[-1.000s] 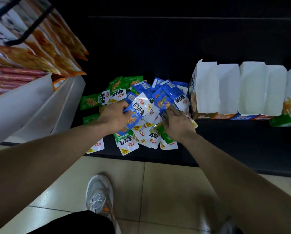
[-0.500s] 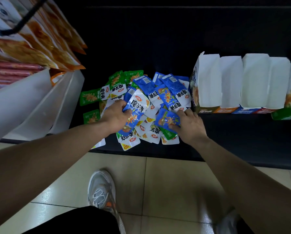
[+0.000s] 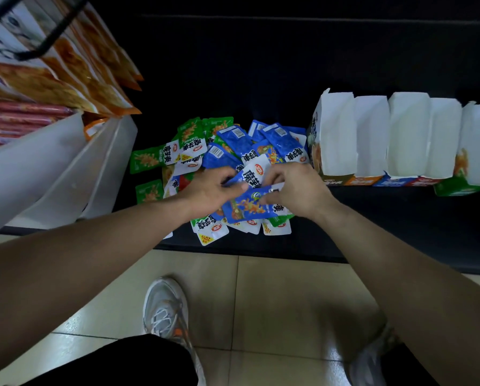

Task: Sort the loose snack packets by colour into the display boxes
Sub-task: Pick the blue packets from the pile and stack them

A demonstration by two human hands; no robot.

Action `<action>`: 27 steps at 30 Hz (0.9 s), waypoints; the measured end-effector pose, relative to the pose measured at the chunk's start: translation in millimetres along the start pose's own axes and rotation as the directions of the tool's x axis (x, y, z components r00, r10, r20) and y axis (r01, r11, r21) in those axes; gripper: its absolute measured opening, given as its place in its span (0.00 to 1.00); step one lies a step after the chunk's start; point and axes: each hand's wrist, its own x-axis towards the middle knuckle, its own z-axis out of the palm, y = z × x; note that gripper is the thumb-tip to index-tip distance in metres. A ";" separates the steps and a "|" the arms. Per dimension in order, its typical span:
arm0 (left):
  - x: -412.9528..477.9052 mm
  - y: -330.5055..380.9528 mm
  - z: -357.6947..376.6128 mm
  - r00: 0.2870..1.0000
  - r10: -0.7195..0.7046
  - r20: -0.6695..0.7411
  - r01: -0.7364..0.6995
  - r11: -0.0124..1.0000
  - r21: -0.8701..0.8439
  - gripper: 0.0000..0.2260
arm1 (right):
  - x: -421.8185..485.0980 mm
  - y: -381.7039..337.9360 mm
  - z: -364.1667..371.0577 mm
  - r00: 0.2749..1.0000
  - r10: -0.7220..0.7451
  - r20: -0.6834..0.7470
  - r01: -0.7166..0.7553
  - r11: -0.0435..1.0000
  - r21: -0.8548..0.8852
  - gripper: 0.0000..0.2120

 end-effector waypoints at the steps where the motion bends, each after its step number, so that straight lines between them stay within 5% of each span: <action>1: -1.5 -0.3 1.4 1.000 0.003 0.031 -0.003 1.000 0.004 0.09 | -0.6 -3.7 1.4 0.998 0.005 -0.062 -0.005 1.000 0.000 0.18; 5: -2.8 -3.4 4.7 0.999 -0.025 0.022 0.024 0.999 0.040 0.16 | -5.5 -9.5 9.2 0.976 0.047 -0.211 -0.049 0.999 -0.004 0.30; 8: -4.0 -0.2 9.9 0.997 -0.073 -0.002 0.073 0.997 -0.032 0.18 | -6.7 0.5 11.8 0.976 0.128 -0.174 -0.103 0.984 0.146 0.39; 13: -1.8 0.2 18.7 0.992 -0.110 0.064 0.115 0.990 -0.078 0.07 | -4.0 3.0 13.7 0.986 0.149 -0.080 -0.117 0.942 0.315 0.17; 19: 8.4 -6.1 19.4 0.986 -0.156 -0.066 0.156 0.988 -0.006 0.09 | 29.1 24.0 12.4 0.972 0.103 -0.211 -0.104 0.995 0.004 0.24; 24: 18.5 -18.8 10.2 0.962 -0.205 -0.181 0.211 0.977 0.011 0.10 | 45.3 54.4 22.3 0.980 0.183 0.078 -0.151 0.941 -0.302 0.33; 27: 20.0 -26.8 9.5 0.956 -0.221 -0.193 0.231 0.972 0.032 0.12 | 23.9 61.8 34.7 0.996 0.087 -0.012 -0.085 0.915 -0.394 0.29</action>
